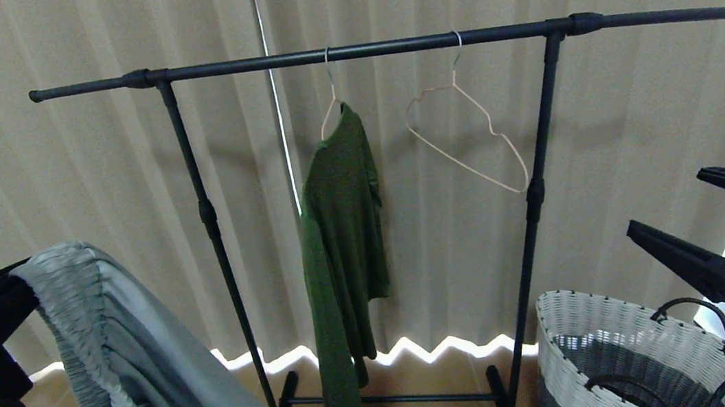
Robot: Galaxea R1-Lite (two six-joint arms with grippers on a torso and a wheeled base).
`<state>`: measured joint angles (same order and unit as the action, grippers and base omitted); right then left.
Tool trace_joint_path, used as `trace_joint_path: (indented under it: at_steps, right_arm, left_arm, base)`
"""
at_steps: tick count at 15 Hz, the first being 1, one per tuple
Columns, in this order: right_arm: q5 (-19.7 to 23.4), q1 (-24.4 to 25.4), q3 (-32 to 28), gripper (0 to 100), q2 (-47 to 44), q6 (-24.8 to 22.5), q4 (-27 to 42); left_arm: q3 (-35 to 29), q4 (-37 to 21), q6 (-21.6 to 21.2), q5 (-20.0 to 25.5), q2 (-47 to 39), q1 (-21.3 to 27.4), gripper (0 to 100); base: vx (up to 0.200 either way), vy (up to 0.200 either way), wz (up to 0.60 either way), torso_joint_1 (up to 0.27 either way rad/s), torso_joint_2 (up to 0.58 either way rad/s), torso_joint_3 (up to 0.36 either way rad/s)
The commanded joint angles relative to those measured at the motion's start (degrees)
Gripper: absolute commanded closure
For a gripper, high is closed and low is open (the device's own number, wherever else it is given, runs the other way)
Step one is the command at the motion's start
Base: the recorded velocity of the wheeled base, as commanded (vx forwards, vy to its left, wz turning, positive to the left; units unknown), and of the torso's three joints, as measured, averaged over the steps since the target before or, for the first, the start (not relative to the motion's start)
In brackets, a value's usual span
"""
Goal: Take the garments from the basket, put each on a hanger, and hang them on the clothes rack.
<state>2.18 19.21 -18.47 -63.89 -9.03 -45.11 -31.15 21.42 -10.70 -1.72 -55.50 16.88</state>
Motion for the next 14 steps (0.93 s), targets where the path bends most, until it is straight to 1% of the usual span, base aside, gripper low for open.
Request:
trace_joint_path:
  at_steps: [1, 7, 10, 11, 12, 14]
  right_arm:
    - [0.0, 0.0, 0.1, 0, -0.4, 0.0, 0.0]
    - [-0.1, 0.0, 1.8, 0, -0.6, 0.0, -0.6]
    - [0.1, 0.0, 4.0, 0, 0.4, 1.2, 0.4]
    - [-0.2, 0.0, 3.2, 0, 0.2, 1.6, 1.9]
    - [-0.2, -0.1, 1.5, 0, 0.0, 2.4, 5.0]
    - [-0.2, -1.5, -3.2, 0, 1.1, 2.6, 16.7]
  left_arm:
    - [0.4, 0.1, -0.1, -0.1, -0.7, 0.0, 100]
    - [1.4, 0.1, -0.2, -0.1, -0.1, 0.0, 100]
    - [3.5, 0.1, -0.4, 0.0, 0.4, 0.0, 100]
    - [4.2, 0.1, -0.3, 0.0, 0.5, 0.0, 100]
    - [4.9, 0.2, 0.1, 0.0, 0.7, 0.0, 100]
    - [6.3, 0.2, 0.1, 0.4, 2.2, 0.0, 100]
  base:
    - [0.000, 0.000, 0.00, 0.364, -0.48, -0.266]
    - [0.000, 0.000, 0.00, 0.260, -0.49, -0.264]
    - [0.000, 0.000, 0.00, 0.243, -0.51, -0.264]
    - [0.000, 0.000, 0.00, 0.242, -0.52, -0.266]
    - [0.000, 0.000, 0.00, 0.251, -0.51, -0.276]
    - [0.000, 0.000, 0.00, 0.256, -0.54, -0.288]
